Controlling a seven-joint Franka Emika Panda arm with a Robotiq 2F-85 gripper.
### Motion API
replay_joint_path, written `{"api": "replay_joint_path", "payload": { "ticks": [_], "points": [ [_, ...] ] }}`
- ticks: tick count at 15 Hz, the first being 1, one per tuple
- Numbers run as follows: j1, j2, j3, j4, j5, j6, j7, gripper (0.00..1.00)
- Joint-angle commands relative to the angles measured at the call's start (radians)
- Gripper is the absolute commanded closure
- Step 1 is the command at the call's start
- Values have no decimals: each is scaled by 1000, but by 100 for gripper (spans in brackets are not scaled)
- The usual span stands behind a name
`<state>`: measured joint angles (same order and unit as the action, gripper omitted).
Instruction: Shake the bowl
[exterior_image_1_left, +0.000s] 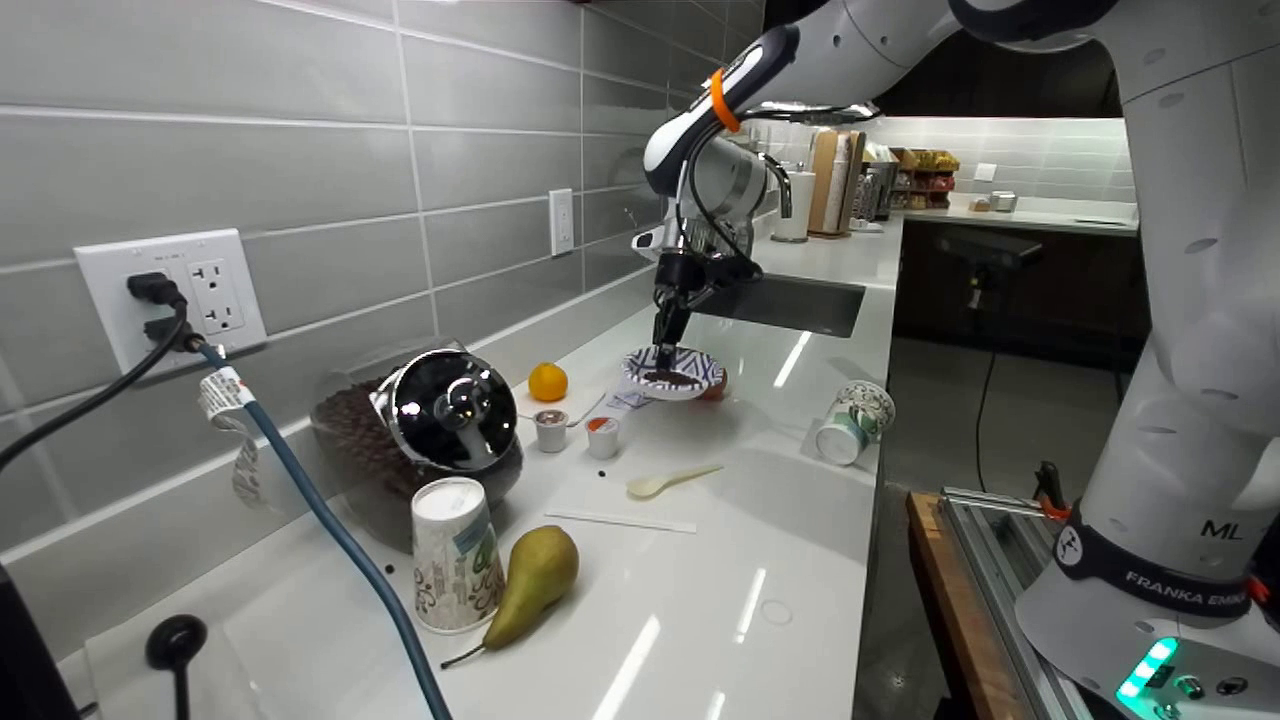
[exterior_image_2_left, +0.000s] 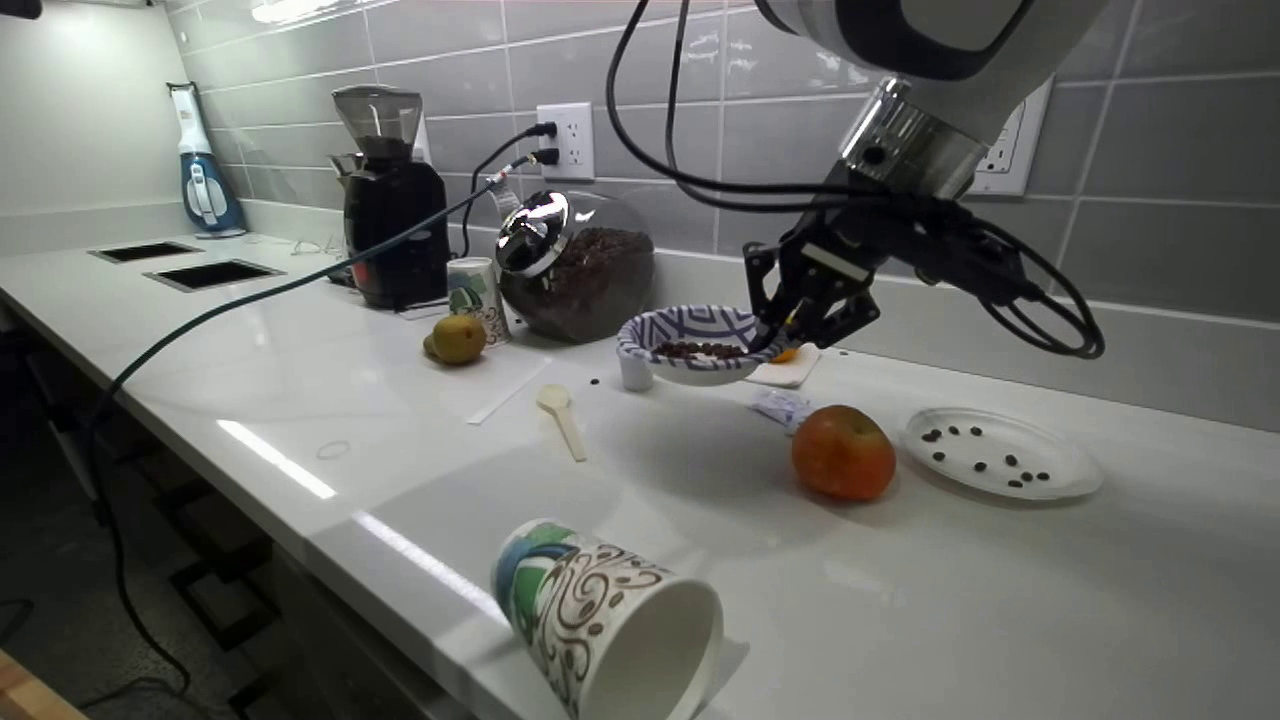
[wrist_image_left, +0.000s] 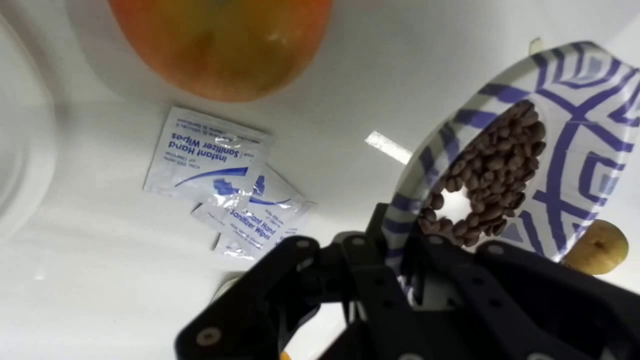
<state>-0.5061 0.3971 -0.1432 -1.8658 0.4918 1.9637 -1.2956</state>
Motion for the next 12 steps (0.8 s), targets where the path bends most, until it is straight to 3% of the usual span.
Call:
{"api": "replay_joint_path", "payload": {
  "ticks": [1,2,4,6,8,11,12],
  "points": [
    [25,-83,-14,-43,-39,-51,-51,97],
    [18,-83,-11,-28,27,-66,-16,97],
    [45,-112,-21,-54,-71,-95,-80,97],
    [38,-99,-18,-29,-1,-127,-52,98],
    [68,-109,-29,-56,-90,-96,-65,99],
    [44,-55,-36,22,17,-225,90,99],
    [47,-73,-32,-8,12,-214,39,99]
  ]
}}
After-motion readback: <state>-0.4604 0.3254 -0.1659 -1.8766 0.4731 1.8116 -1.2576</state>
